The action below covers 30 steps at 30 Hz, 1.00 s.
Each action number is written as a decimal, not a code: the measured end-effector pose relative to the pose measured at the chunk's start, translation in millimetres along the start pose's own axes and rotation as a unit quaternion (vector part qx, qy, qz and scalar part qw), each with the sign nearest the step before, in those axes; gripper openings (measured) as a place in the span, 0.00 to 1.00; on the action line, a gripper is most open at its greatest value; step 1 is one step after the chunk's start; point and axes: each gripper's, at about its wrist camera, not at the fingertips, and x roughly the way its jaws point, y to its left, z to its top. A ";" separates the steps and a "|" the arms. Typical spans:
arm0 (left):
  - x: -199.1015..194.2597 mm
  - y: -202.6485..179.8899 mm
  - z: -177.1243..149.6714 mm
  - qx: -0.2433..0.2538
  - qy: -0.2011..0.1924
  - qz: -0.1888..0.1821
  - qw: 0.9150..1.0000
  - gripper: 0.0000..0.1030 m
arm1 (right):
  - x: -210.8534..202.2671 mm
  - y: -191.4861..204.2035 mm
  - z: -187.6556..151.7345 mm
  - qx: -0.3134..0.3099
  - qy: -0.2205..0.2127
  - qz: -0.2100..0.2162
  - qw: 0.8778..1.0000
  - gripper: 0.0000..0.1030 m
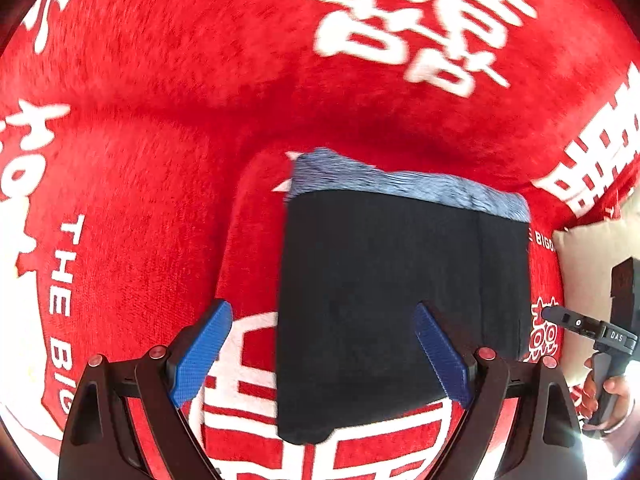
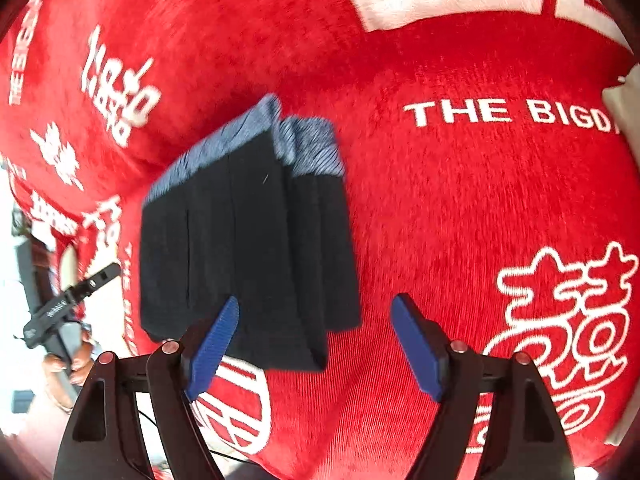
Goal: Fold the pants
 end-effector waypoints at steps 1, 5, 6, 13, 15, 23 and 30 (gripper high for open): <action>4.1 4.6 2.5 -0.005 0.008 -0.006 1.000 0.90 | 2.2 -4.6 0.6 0.010 0.001 0.013 1.000 0.79; 26.3 11.9 9.7 -0.007 0.041 -0.031 0.999 0.90 | 14.0 -22.8 9.1 0.042 0.016 0.072 0.996 0.79; 31.6 11.6 11.5 -0.004 0.046 -0.031 0.998 0.90 | 17.6 -25.9 11.2 0.044 0.021 0.085 0.995 0.79; 65.0 11.1 26.3 0.021 0.080 -0.063 0.995 0.90 | 49.4 -42.6 21.9 0.033 0.057 0.133 0.989 0.79; 69.6 13.1 27.9 0.025 0.086 -0.072 0.993 0.90 | 53.0 -46.7 23.1 0.022 0.061 0.147 0.987 0.79; 87.2 24.5 34.1 0.008 0.096 -0.123 0.988 0.97 | 64.0 -47.2 33.6 0.004 0.064 0.219 0.974 0.79; 94.7 5.9 34.1 0.009 0.087 -0.129 0.988 0.97 | 77.3 -34.6 42.0 -0.009 0.076 0.219 0.973 0.81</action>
